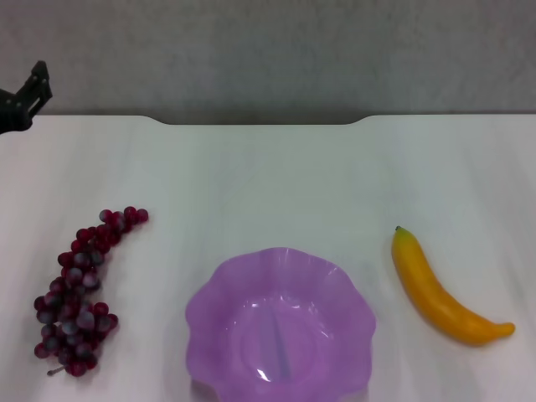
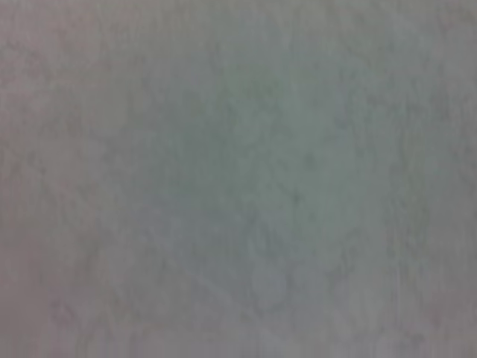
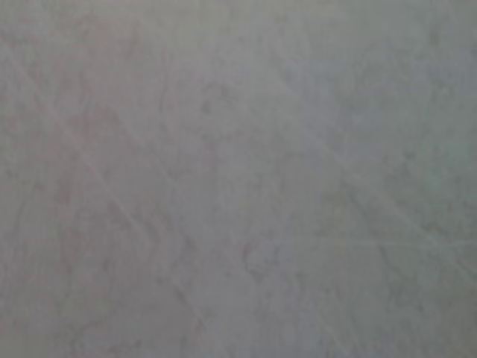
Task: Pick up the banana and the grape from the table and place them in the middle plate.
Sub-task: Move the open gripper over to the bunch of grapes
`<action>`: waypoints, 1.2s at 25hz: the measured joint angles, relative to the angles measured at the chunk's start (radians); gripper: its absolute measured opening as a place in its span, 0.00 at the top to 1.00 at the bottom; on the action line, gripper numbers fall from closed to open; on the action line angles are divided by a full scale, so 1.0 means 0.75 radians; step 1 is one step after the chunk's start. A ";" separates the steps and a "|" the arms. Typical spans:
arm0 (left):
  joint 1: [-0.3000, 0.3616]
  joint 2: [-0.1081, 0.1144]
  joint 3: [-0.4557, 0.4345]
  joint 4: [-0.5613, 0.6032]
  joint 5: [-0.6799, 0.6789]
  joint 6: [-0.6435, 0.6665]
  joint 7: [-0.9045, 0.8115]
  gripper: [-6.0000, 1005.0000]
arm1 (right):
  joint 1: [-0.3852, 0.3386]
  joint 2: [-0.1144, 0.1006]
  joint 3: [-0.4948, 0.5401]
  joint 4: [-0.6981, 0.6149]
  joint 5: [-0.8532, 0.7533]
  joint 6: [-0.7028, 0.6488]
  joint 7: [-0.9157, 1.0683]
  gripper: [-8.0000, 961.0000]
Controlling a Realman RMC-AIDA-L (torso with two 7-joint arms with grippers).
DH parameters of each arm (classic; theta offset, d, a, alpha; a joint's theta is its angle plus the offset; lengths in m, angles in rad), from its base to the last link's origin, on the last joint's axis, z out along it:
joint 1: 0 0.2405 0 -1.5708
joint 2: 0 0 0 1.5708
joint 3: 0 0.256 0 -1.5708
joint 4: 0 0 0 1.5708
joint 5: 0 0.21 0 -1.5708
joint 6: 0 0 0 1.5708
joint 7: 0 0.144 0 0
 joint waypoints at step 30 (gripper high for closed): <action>-0.472 -0.139 -0.356 -0.157 0.001 -1.821 0.193 0.24 | 0.001 0.000 -0.003 -0.009 0.006 0.000 0.000 0.31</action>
